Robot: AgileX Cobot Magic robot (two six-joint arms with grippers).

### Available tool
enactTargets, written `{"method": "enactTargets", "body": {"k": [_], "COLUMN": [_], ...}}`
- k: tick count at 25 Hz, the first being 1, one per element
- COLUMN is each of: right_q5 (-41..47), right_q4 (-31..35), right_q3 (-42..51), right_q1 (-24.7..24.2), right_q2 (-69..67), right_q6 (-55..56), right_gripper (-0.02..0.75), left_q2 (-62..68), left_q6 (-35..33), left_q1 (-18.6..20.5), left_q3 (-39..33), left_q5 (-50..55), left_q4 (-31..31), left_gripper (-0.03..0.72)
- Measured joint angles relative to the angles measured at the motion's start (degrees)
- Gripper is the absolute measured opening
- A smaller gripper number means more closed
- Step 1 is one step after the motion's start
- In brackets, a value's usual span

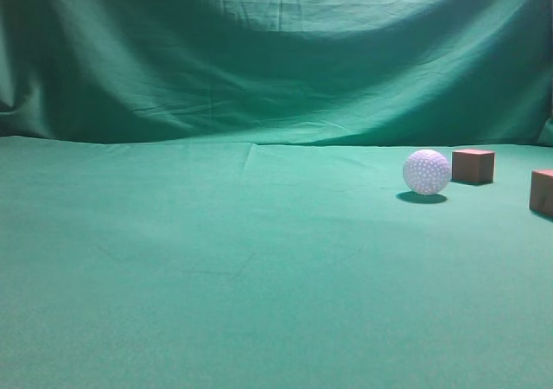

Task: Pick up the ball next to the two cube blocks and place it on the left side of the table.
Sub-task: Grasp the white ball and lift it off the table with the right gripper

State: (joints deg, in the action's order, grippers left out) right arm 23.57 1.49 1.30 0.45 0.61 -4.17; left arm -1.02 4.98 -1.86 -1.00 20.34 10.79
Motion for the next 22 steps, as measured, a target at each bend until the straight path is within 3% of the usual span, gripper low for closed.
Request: {"method": "enactTargets", "body": {"k": [19,22], "right_q5": [0.00,-0.24], "right_q4": [0.00,-2.43], "right_q3": [0.00,0.00], "right_q1": [0.00,0.00], "right_q2": [0.00,0.00], "right_q6": [0.00,-0.12], "right_gripper": [0.000,0.000], "left_q2": [0.00,0.00], "left_q6": [0.00,0.00], "left_q1": [0.00,0.00], "left_q3": [0.00,0.00], "left_q5": [0.00,0.00], "left_q4": [0.00,0.00], "left_gripper": [0.000,0.000]}}
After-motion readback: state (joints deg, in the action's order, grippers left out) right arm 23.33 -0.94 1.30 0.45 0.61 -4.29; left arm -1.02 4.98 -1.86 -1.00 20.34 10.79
